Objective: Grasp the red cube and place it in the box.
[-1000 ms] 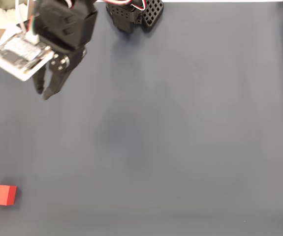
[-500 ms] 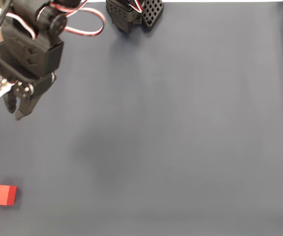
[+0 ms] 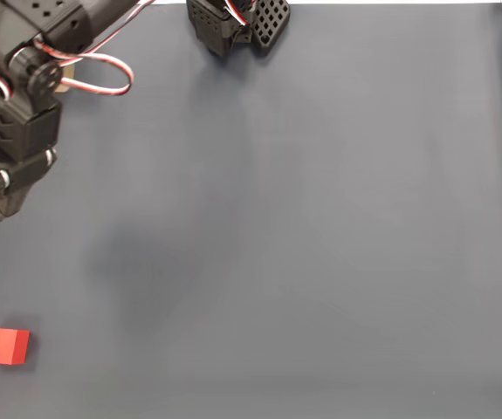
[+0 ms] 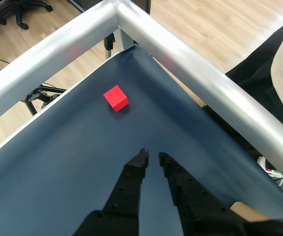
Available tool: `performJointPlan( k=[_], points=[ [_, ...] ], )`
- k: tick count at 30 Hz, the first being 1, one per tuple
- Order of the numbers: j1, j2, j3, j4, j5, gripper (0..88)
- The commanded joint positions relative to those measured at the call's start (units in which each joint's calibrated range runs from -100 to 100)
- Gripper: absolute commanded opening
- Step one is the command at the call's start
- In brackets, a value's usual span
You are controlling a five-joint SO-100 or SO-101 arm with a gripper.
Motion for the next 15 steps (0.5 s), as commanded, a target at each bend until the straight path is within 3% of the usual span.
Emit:
performJointPlan(
  k=[1,15],
  points=[
    [0.9,1.3,-5.8,0.2,-0.9,7.4],
    [-0.7,7.8,-12.4,-5.0,1.6,24.1]
  ],
)
